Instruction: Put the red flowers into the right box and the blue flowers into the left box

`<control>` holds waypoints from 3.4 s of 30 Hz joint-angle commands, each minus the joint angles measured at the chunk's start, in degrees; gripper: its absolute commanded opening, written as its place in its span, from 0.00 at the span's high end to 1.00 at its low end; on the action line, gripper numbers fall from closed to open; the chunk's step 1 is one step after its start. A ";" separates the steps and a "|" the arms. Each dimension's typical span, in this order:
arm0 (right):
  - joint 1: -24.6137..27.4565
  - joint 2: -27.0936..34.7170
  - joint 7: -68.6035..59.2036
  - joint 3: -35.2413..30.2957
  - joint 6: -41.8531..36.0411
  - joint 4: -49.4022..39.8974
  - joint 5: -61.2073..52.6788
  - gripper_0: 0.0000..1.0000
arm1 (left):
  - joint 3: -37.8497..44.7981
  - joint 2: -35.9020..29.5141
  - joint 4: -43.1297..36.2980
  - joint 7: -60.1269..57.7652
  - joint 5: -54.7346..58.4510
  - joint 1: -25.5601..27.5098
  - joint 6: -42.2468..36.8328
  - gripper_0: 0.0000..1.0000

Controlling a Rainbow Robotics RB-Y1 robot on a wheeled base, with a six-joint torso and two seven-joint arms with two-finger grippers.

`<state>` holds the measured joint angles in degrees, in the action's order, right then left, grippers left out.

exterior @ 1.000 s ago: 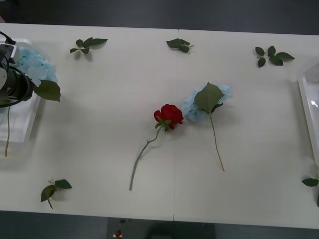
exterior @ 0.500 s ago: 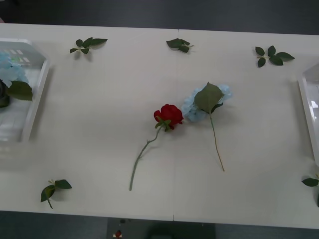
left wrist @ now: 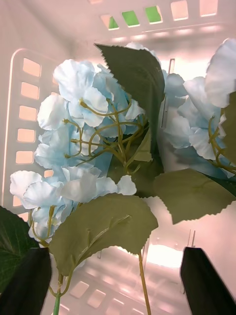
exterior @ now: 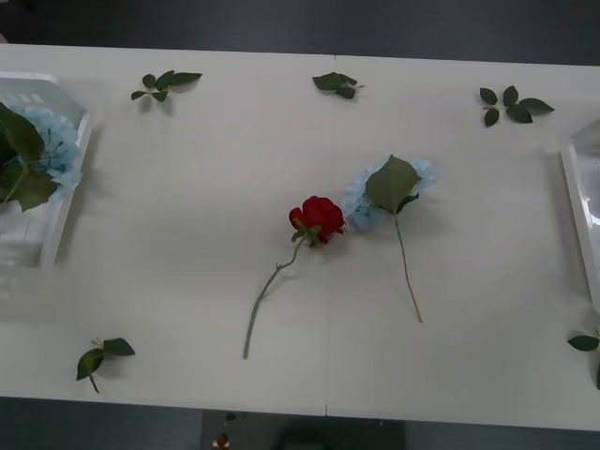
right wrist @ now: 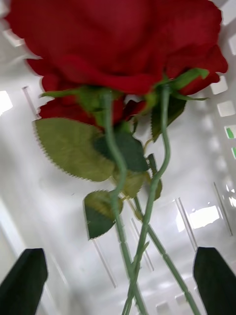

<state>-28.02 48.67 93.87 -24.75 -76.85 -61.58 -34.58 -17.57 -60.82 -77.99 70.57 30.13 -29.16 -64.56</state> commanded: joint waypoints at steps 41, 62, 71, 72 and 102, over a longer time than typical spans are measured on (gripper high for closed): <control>4.99 -20.28 13.10 14.47 -22.55 -45.12 -8.04 0.07 | 14.67 15.55 -37.85 1.59 22.34 11.85 -7.51 0.00; 7.71 -20.98 0.97 38.73 -0.14 -41.07 0.57 0.07 | -4.84 26.89 -42.06 0.36 1.33 13.78 -2.76 0.00; 7.63 -21.07 -0.26 43.47 6.27 -36.41 2.15 0.07 | -14.77 31.20 -37.23 -6.15 -12.73 11.41 0.32 0.00; 7.54 -21.07 -0.35 43.91 7.07 -35.71 2.33 0.07 | -15.74 31.90 -35.91 -6.94 -14.05 10.88 0.93 0.00; 7.27 -22.39 -2.37 44.70 8.38 -33.95 5.14 1.00 | -29.80 37.61 -18.86 -13.00 -21.78 1.13 7.44 0.00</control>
<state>-19.57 28.05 94.48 20.98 -68.64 -94.59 -29.55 -45.25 -23.33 -96.38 60.48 9.32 -25.82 -57.58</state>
